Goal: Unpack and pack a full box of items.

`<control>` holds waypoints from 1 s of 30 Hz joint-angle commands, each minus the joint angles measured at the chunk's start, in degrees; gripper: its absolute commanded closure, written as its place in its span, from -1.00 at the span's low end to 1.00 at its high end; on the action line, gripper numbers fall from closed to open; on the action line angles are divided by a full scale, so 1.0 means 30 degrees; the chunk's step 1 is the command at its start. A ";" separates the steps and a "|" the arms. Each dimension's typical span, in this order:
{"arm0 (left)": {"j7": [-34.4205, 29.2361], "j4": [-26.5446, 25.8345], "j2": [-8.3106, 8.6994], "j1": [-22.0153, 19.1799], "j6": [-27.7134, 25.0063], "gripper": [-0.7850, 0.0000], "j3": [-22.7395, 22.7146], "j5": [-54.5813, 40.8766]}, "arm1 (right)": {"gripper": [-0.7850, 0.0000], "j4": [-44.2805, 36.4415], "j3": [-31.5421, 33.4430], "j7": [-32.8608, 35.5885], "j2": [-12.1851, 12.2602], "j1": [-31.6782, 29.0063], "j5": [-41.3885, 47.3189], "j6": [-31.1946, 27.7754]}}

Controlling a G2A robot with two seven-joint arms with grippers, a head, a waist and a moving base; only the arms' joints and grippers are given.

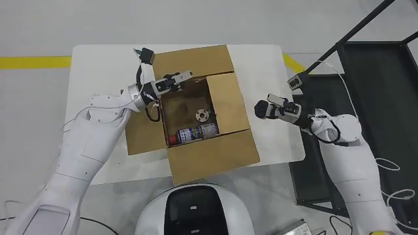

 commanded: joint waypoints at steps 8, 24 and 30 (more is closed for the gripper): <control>0.0139 -0.0223 -0.0006 0.0029 0.0079 -1.00 -0.0011 0.0033 | -1.00 -0.0006 -0.0022 -0.0017 -0.0002 0.0017 -0.0033 0.0012; 0.2603 0.3445 -0.2643 -0.3251 0.2055 -1.00 0.5411 -0.0481 | -1.00 -0.1204 0.2031 -0.0208 0.0130 -0.2186 0.3200 0.0009; 0.3773 0.5988 -0.3640 -0.4112 0.1027 -1.00 0.6502 0.0066 | -1.00 -0.1539 0.2015 -0.0311 0.0154 -0.2918 0.2848 0.0152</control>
